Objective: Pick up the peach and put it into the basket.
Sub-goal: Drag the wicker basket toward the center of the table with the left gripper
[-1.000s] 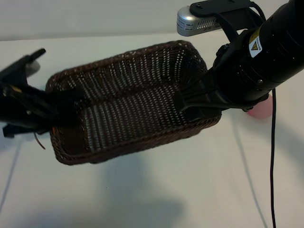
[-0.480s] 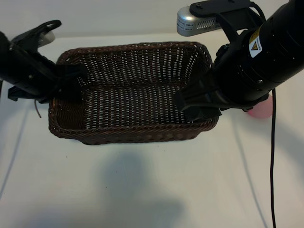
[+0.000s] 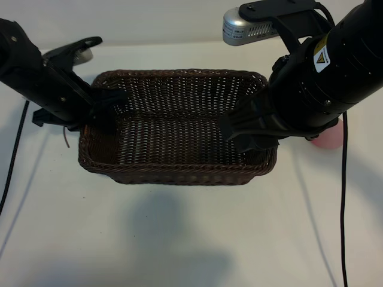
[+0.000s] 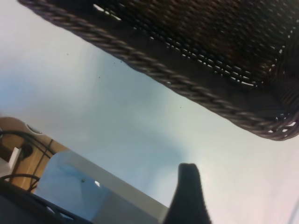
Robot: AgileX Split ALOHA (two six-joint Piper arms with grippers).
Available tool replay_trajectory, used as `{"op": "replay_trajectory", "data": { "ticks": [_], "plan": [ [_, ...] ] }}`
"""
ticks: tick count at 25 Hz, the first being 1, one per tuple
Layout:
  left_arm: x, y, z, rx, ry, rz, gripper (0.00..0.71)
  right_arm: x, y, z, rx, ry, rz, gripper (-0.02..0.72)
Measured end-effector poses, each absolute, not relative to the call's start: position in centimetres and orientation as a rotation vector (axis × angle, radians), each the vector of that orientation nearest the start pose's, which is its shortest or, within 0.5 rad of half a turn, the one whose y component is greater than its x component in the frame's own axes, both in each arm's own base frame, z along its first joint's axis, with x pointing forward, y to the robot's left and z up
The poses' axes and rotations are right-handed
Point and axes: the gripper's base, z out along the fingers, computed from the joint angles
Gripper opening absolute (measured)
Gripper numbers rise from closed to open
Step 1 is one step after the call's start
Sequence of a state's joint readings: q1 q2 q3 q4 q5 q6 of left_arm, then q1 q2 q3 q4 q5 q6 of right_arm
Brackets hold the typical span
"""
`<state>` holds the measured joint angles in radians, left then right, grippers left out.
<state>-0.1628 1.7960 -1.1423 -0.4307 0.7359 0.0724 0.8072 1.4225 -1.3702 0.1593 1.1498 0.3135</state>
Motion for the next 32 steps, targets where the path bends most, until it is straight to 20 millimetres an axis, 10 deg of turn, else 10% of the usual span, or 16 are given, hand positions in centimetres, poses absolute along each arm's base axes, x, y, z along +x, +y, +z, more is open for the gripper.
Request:
{"op": "replay_trajectory", "data": {
  "ticks": [32],
  "plan": [
    [35.7,-8.6,15.0,-0.211,2.864,-0.497,0.113,18.8,21.5,35.8,-0.643,2.726,0.528,0.552]
  ]
}}
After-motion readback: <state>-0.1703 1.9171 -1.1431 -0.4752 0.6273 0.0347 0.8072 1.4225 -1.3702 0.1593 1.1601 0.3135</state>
